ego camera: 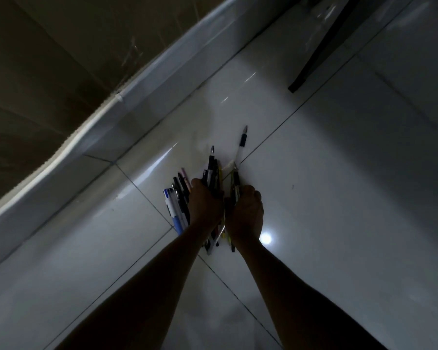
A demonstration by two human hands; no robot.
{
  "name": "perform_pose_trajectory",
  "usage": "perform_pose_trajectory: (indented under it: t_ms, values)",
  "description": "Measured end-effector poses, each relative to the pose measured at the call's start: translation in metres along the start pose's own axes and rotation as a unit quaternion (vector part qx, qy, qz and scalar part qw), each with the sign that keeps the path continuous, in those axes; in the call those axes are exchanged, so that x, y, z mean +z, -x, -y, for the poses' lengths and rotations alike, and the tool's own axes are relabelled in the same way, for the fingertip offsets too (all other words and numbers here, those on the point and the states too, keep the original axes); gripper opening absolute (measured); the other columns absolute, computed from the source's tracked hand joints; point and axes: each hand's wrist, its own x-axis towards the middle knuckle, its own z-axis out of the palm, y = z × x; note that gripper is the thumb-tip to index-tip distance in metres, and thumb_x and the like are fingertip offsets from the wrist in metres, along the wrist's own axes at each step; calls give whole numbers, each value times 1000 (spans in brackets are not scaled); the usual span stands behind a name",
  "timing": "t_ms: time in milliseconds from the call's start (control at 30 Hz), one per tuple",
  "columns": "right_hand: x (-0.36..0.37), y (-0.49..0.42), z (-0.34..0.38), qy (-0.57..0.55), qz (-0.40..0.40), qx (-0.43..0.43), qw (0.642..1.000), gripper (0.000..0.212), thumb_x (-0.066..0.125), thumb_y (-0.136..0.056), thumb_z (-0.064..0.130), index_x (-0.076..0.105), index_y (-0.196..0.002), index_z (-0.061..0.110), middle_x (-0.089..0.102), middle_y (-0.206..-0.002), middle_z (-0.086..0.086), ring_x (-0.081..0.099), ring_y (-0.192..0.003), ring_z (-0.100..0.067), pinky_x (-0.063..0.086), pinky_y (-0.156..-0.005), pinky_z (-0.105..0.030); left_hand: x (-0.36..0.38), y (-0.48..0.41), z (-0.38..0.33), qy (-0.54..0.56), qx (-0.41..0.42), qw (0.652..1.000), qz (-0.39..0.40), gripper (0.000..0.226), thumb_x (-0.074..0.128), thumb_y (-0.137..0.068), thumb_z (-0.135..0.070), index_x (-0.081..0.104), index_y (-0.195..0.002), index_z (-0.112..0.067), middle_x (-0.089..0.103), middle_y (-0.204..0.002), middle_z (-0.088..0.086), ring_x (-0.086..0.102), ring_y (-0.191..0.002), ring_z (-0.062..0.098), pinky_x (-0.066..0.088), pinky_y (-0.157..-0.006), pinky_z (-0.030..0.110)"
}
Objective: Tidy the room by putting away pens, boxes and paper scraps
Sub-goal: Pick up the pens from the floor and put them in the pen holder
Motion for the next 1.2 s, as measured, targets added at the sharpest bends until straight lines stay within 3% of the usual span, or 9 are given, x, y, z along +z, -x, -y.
perform_pose_trajectory:
  t_ms: [167, 467, 600, 800, 900, 967, 1100, 1200]
  values:
    - [2, 2, 5, -20, 13, -11, 1000, 38, 56, -89, 13, 49, -125, 4, 51, -123, -14, 52, -112, -29, 46, -88, -33, -1, 2, 0, -1, -3, 1000, 3, 37, 57, -92, -11, 40, -123, 0, 54, -123, 18, 57, -109, 29, 44, -78, 26]
    - [1, 1, -2, -24, 47, -48, 997, 41, 53, -90, 3, 44, -130, -2, 46, -124, -20, 49, -112, -31, 44, -91, -30, -2, 0, 2, 21, 8, 1000, 13, 31, 53, -94, -8, 40, -121, -1, 54, -124, 20, 59, -108, 32, 53, -85, 37]
    - [-3, -1, -2, -51, 57, -43, 996, 42, 45, -92, 4, 41, -134, 0, 48, -125, -19, 48, -115, -30, 43, -96, -33, -3, -2, 6, 33, 17, 999, 13, 28, 51, -96, -12, 41, -120, -1, 56, -119, 17, 59, -98, 26, 48, -71, 28]
    - [-8, -12, -5, 5, 53, -50, 997, 31, 35, -100, 10, 40, -130, 2, 59, -97, -9, 62, -92, -26, 41, -65, -19, -3, -8, 13, 16, 51, 998, 22, 28, 49, -97, -20, 48, -121, -4, 51, -100, 0, 53, -71, 3, 38, -53, 11]
    - [-12, -18, -2, -14, 36, -43, 998, 25, 34, -102, 15, 43, -122, 2, 54, -79, -1, 55, -68, -17, 38, -56, -20, -5, -8, 13, 0, 48, 999, 20, 31, 47, -98, -26, 49, -120, -4, 56, -101, 4, 55, -73, 10, 39, -50, 13]
    - [-12, -21, 1, -40, 17, -35, 998, 25, 34, -102, 18, 45, -117, 1, 49, -75, 2, 52, -64, -19, 40, -55, -27, -9, 0, 8, 15, 59, 997, 47, 32, 46, -99, -29, 50, -119, -5, 61, -102, 8, 56, -70, 9, 42, -49, 13]
    - [-9, -25, 1, -120, 4, 22, 993, 23, 37, -100, 19, 46, -109, 0, 56, -81, -9, 60, -75, -31, 44, -56, -31, -13, 25, -4, 32, 129, 978, 158, 22, 47, -98, -19, 58, -115, -10, 60, -98, -2, 57, -88, 8, 45, -75, 19]
    - [-7, -27, 0, -159, -15, 54, 986, 26, 37, -101, 21, 47, -111, -1, 55, -80, -8, 57, -68, -24, 42, -51, -26, -23, 23, -6, 40, 59, 967, 244, 11, 53, -95, -13, 61, -90, -8, 57, -70, 1, 54, -58, 6, 46, -64, 23]
